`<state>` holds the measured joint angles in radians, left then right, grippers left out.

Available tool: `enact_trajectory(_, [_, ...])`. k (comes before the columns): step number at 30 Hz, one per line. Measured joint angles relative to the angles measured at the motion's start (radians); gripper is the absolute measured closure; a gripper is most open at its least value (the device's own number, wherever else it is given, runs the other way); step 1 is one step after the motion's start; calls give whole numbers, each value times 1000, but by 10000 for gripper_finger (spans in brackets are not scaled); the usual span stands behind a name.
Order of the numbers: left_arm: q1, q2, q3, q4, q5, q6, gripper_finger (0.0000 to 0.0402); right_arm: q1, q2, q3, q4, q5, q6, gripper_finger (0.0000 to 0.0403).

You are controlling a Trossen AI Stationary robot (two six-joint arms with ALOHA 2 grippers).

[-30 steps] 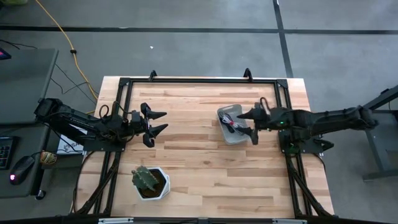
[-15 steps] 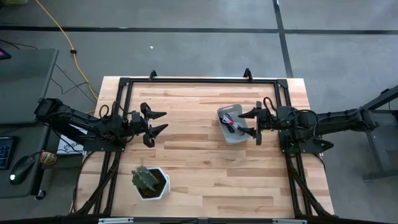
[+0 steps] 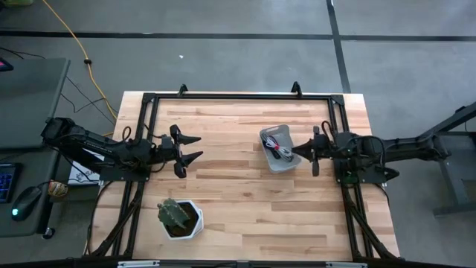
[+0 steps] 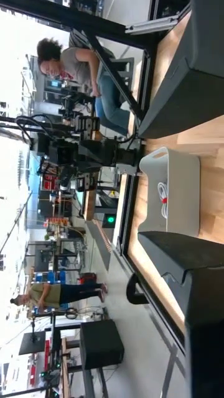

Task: Pick and place USB-C Cables
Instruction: Return to Home Position

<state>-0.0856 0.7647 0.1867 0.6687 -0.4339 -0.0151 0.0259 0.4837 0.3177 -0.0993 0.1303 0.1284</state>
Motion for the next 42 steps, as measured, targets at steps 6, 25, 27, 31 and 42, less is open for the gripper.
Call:
enact_trajectory(6, [0,0,0,0,-4,0,163,9,-157,-164,146,4,-6,399])
enact_trajectory(25, [0,-4,0,-62,-16,6,183,12,-341,-308,138,3,-6,402])
enact_trajectory(27, [0,-24,0,-109,-36,26,221,12,-337,-308,138,4,-4,402])
enact_trajectory(31, [0,-116,0,-198,-96,74,353,12,-337,-308,139,5,2,402])
enact_trajectory(42, [166,-537,-42,-522,166,71,401,12,-337,-308,139,5,2,402])
